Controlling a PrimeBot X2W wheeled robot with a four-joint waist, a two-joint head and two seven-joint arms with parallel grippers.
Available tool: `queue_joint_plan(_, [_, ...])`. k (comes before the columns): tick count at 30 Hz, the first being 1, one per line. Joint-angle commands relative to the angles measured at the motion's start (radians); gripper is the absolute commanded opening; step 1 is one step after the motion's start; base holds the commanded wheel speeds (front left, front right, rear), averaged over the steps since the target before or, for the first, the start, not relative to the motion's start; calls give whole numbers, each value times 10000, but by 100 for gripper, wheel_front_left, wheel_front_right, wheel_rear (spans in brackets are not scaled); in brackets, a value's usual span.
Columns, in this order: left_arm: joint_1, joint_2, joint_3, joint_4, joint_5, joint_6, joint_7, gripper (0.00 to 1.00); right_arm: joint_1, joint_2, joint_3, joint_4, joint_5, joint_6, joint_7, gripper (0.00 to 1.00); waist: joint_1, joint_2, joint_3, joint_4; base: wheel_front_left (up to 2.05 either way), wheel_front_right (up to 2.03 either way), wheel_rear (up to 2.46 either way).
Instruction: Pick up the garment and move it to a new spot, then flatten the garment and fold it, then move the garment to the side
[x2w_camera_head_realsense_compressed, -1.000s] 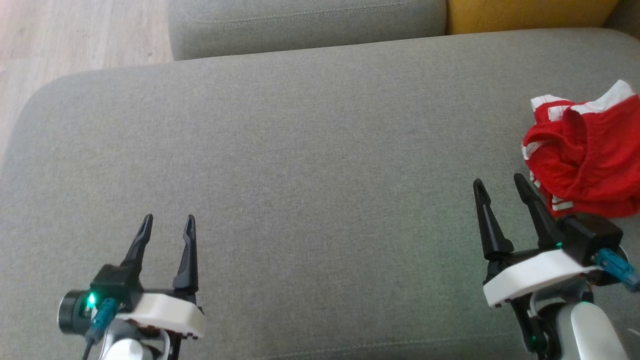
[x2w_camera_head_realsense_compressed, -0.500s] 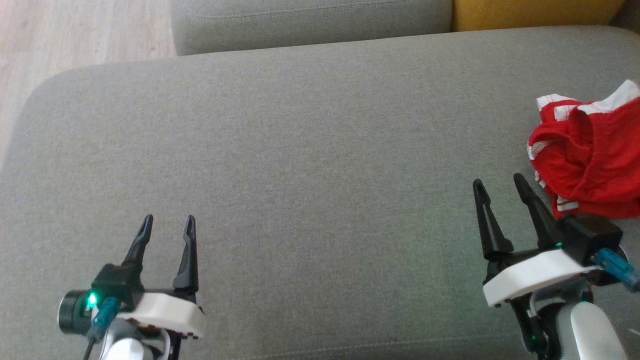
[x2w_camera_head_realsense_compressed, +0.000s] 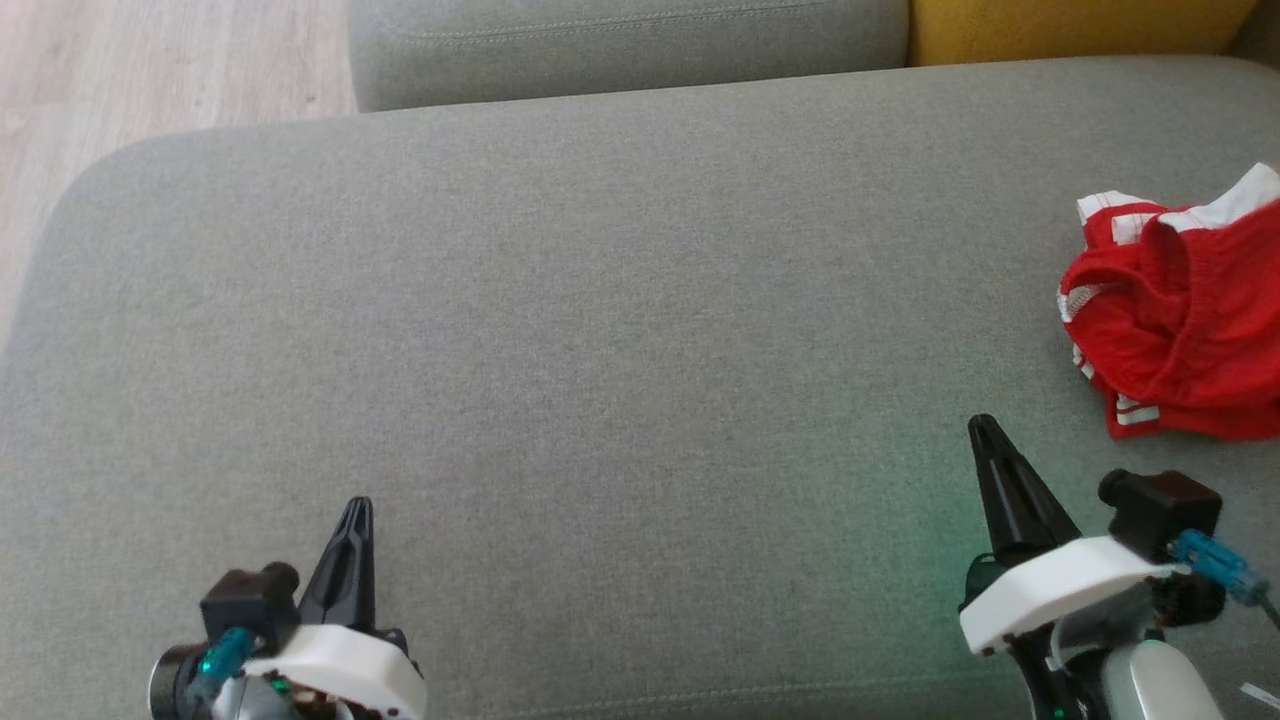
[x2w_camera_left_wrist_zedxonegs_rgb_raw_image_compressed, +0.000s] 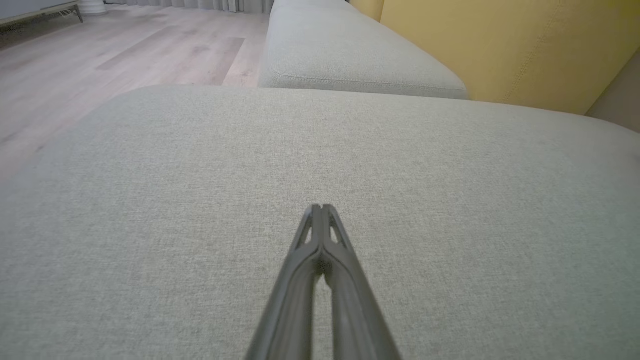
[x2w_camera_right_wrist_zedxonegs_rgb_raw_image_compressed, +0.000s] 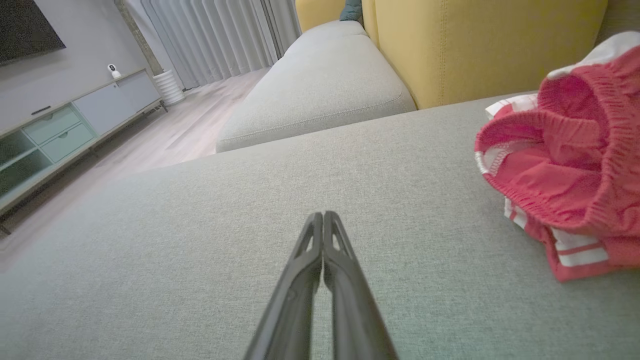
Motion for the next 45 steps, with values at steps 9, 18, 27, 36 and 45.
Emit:
queue_joint_plan(9, [-440, 8, 395, -221, -1139, -238, 219, 0, -413, -130, -61, -118, 1229, -2, -82, 0, 0, 0, -53, 26, 0, 0, 0])
queue_joint_plan(18, [-548, -58, 625, -152, -2175, -438, 438, 0, -492, -180, -118, 36, 2318, -4, -106, 0, 0, 0, -106, 53, 0, 0, 0])
queue_joint_plan(27, [-670, -149, 920, -107, -3424, -677, 714, 0, -586, -228, -207, 222, 3628, -5, -120, 0, 0, 0, -170, 86, 0, 0, 0])
queue_joint_plan(36, [-765, -232, 1174, -71, -4441, -872, 949, 0, -663, -257, -292, 375, 4692, -6, -121, 0, 0, 0, -223, 112, 0, 0, 0])
queue_joint_plan(45, [-863, -320, 1434, -29, -5451, -1068, 1190, 0, -742, -280, -388, 529, 5748, -8, -114, 0, 0, 0, -276, 139, 0, 0, 0])
